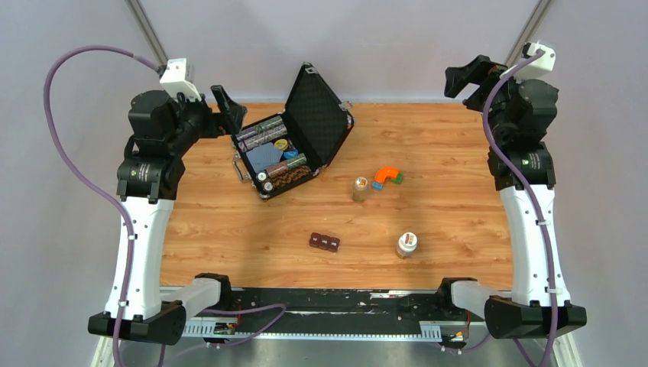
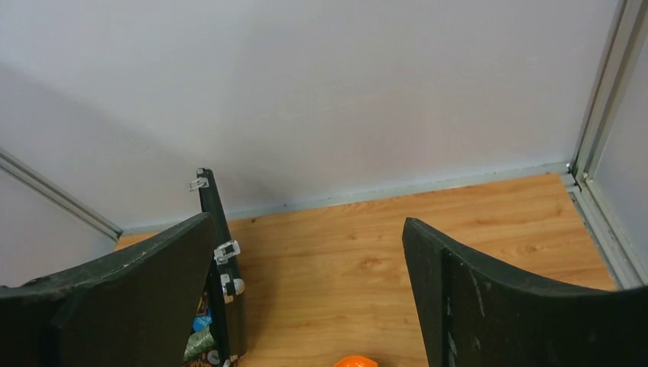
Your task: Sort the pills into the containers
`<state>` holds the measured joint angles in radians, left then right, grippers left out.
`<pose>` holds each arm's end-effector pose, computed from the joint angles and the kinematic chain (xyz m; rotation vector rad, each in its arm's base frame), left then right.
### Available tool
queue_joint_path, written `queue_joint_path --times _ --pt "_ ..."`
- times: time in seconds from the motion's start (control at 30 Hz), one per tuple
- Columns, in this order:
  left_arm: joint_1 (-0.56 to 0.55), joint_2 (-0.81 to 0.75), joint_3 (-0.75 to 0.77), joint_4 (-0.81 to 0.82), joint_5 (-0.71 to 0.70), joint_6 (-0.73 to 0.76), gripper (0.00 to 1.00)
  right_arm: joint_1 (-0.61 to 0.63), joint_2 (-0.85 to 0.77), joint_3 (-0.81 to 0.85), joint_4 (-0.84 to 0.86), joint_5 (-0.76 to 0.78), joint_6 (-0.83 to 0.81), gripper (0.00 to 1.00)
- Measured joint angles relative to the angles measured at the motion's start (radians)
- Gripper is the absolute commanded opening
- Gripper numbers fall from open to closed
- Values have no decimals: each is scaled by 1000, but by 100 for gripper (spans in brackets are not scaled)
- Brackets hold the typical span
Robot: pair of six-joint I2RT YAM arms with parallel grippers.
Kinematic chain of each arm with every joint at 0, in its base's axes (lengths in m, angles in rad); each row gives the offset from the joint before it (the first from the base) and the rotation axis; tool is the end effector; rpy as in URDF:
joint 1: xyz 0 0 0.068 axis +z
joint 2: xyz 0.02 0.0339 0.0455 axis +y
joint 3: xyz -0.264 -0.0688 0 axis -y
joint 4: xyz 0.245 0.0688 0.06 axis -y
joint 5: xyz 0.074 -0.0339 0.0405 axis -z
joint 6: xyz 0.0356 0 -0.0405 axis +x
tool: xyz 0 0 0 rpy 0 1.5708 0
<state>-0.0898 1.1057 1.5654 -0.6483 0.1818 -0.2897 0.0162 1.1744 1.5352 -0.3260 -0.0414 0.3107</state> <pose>0.2002 -0.0245 0.4915 -0.0439 1.7760 -0.4350 0.2356 0.0053 0.5035 0.1936 1.5310 0.2915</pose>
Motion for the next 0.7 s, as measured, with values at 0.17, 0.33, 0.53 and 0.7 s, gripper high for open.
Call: queue_joint_path --times 0.17,0.33,0.53,0.7 --pt "0 -14 -30 1 2 -14 100 0 -23 -68 -26 -25 23 97" --pt "0 -55 -87 5 -8 -15 100 0 -31 -135 -43 -162 24 97" --pt "0 -54 -78 24 12 -1 100 81 -12 -160 -78 -297 -8 91" --pt "0 -56 -146 100 112 -45 100 270 18 -235 -87 -337 -91 88"
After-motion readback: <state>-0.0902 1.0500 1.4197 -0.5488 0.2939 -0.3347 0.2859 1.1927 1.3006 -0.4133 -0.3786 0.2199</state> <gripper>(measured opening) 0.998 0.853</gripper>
